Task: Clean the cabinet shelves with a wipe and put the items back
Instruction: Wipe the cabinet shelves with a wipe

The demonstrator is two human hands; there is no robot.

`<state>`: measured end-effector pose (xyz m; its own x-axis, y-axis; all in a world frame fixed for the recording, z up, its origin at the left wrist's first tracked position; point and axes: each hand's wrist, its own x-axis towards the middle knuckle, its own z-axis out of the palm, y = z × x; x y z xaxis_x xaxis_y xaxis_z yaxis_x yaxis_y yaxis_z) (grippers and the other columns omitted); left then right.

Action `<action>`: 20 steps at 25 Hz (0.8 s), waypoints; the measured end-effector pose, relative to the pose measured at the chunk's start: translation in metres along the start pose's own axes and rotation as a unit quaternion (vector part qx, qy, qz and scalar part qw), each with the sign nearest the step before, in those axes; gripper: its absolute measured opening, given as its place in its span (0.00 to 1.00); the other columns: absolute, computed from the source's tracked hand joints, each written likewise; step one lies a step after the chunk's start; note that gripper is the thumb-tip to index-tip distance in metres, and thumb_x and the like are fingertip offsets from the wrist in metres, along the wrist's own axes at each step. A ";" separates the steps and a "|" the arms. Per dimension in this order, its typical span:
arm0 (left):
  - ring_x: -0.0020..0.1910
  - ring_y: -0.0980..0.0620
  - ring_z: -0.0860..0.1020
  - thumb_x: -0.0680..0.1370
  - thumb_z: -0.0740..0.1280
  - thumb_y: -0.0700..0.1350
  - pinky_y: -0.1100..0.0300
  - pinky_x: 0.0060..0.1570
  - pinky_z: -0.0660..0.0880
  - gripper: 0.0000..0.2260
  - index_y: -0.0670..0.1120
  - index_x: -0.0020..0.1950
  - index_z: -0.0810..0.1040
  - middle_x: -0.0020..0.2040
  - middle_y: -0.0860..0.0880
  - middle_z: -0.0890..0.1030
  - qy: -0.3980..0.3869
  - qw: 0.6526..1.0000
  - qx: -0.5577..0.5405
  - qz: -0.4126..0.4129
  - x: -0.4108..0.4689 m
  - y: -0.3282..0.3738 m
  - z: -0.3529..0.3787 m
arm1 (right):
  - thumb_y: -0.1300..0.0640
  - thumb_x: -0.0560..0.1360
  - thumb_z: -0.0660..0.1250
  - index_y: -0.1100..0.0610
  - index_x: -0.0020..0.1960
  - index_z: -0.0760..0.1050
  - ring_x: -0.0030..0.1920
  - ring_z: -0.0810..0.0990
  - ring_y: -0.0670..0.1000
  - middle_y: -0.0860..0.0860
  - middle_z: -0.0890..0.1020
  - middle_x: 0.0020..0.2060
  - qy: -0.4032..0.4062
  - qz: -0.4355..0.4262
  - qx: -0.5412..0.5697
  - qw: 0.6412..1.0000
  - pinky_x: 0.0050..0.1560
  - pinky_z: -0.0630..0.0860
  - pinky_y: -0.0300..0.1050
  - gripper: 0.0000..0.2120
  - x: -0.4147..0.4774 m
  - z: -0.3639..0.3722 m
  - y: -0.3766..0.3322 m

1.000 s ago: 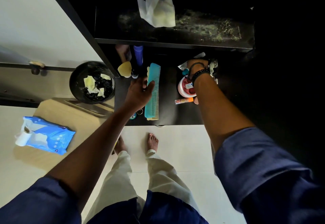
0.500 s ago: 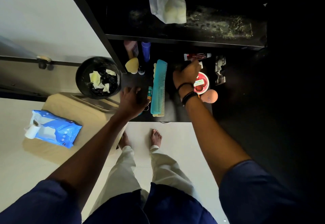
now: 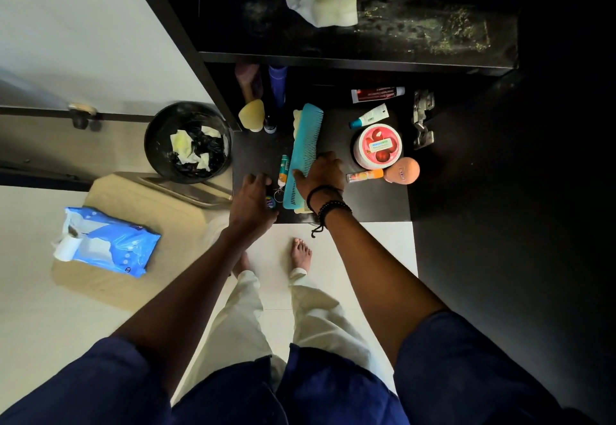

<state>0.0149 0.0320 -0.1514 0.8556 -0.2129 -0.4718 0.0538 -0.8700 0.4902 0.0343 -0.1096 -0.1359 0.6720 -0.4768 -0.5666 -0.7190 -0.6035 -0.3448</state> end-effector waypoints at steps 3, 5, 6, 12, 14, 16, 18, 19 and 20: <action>0.51 0.43 0.77 0.64 0.76 0.39 0.51 0.47 0.78 0.22 0.45 0.56 0.73 0.55 0.44 0.75 0.013 1.000 -0.008 0.012 0.001 0.001 0.004 | 0.51 0.73 0.71 0.62 0.66 0.64 0.62 0.74 0.59 0.58 0.73 0.62 -0.024 0.018 0.024 0.999 0.57 0.75 0.50 0.28 0.001 0.002 -0.005; 0.50 0.44 0.77 0.65 0.76 0.38 0.49 0.47 0.78 0.22 0.45 0.55 0.73 0.53 0.45 0.76 0.016 1.000 -0.016 0.017 0.004 0.003 0.005 | 0.51 0.74 0.69 0.61 0.67 0.66 0.63 0.73 0.60 0.58 0.72 0.64 -0.060 0.022 0.028 0.998 0.58 0.74 0.50 0.26 0.004 0.003 -0.006; 0.50 0.44 0.78 0.65 0.75 0.38 0.49 0.48 0.78 0.22 0.44 0.56 0.73 0.53 0.44 0.76 0.016 0.999 -0.022 0.020 0.006 0.004 0.005 | 0.51 0.75 0.67 0.61 0.67 0.67 0.63 0.73 0.61 0.59 0.71 0.64 -0.071 0.023 0.028 0.997 0.59 0.74 0.51 0.25 0.006 0.002 -0.006; 0.52 0.42 0.78 0.70 0.73 0.42 0.52 0.50 0.74 0.21 0.44 0.62 0.74 0.55 0.43 0.77 0.025 0.999 -0.008 0.037 0.017 0.016 0.003 | 0.56 0.79 0.62 0.64 0.64 0.67 0.62 0.74 0.60 0.60 0.73 0.62 0.056 0.045 0.032 0.997 0.59 0.70 0.48 0.17 0.015 -0.018 0.013; 0.52 0.42 0.77 0.71 0.72 0.42 0.54 0.50 0.73 0.21 0.44 0.64 0.73 0.56 0.42 0.76 0.009 0.999 -0.005 0.039 0.020 0.022 0.005 | 0.56 0.79 0.62 0.64 0.64 0.67 0.61 0.75 0.59 0.60 0.76 0.61 0.089 0.044 0.047 0.994 0.57 0.72 0.48 0.17 0.015 -0.021 0.018; 0.54 0.42 0.76 0.71 0.72 0.41 0.54 0.52 0.74 0.24 0.45 0.66 0.72 0.57 0.42 0.75 -0.008 0.999 -0.003 0.041 0.023 0.028 0.009 | 0.56 0.78 0.63 0.64 0.65 0.68 0.60 0.76 0.59 0.60 0.77 0.60 0.109 0.042 0.081 0.990 0.57 0.72 0.49 0.18 0.013 -0.021 0.021; 0.57 0.42 0.75 0.70 0.72 0.40 0.53 0.57 0.73 0.28 0.46 0.69 0.70 0.60 0.41 0.74 -0.021 0.999 -0.003 0.048 0.025 0.033 0.013 | 0.56 0.78 0.64 0.63 0.68 0.65 0.63 0.73 0.59 0.59 0.74 0.63 0.118 0.031 0.098 0.988 0.61 0.70 0.47 0.22 0.008 -0.020 0.024; 0.59 0.42 0.74 0.70 0.73 0.40 0.53 0.59 0.72 0.29 0.46 0.71 0.69 0.62 0.41 0.73 -0.026 0.998 -0.006 0.051 0.027 0.036 0.015 | 0.56 0.77 0.64 0.62 0.70 0.64 0.65 0.71 0.58 0.58 0.72 0.65 0.123 0.021 0.097 0.987 0.64 0.68 0.46 0.24 0.004 -0.019 0.027; 0.60 0.43 0.74 0.70 0.73 0.40 0.52 0.61 0.72 0.30 0.46 0.71 0.68 0.63 0.41 0.73 -0.032 0.998 -0.010 0.054 0.028 0.038 0.017 | 0.57 0.77 0.64 0.61 0.71 0.63 0.67 0.68 0.57 0.57 0.71 0.66 0.132 0.008 0.096 0.987 0.66 0.65 0.44 0.25 -0.001 -0.019 0.028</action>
<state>0.0322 -0.0149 -0.1582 0.8220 -0.3346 -0.4608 -0.0264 -0.8307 0.5561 0.0164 -0.1382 -0.1308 0.6651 -0.6500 -0.3677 -0.7331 -0.4747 -0.4871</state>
